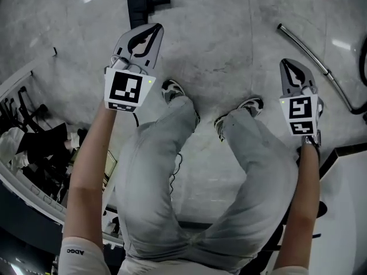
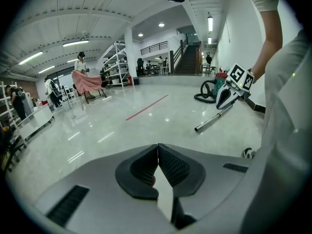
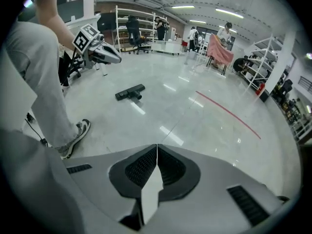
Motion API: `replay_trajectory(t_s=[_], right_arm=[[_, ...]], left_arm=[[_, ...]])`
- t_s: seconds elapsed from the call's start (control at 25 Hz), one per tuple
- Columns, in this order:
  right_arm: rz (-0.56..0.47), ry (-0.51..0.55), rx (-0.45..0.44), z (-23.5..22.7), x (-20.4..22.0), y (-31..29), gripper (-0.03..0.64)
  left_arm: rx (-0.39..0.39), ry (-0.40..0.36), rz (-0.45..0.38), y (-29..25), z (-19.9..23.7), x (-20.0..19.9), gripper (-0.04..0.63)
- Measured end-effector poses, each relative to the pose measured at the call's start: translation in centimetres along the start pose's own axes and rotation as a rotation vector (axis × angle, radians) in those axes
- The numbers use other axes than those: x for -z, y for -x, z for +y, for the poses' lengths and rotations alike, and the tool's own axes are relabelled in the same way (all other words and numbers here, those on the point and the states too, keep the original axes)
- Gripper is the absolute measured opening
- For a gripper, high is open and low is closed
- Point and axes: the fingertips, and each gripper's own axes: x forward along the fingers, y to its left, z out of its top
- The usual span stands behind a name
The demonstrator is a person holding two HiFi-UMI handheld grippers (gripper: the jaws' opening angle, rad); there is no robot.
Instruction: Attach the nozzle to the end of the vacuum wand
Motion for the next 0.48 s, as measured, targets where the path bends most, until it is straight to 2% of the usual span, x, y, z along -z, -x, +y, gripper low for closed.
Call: replay_trajectory(t_s=[0.2, 0.48], right_arm=[[0.016, 0.069, -0.018, -0.1, 2.9, -4.8, 0.006], [0.056, 0.157, -0.033, -1.6, 7.0, -11.0, 0.006]], left_arm=[[0.024, -0.042, 0.013, -4.2, 0.0, 4.0, 0.009], [0.077, -0.155, 0.009, -10.3, 0.3, 7.8, 0.01]])
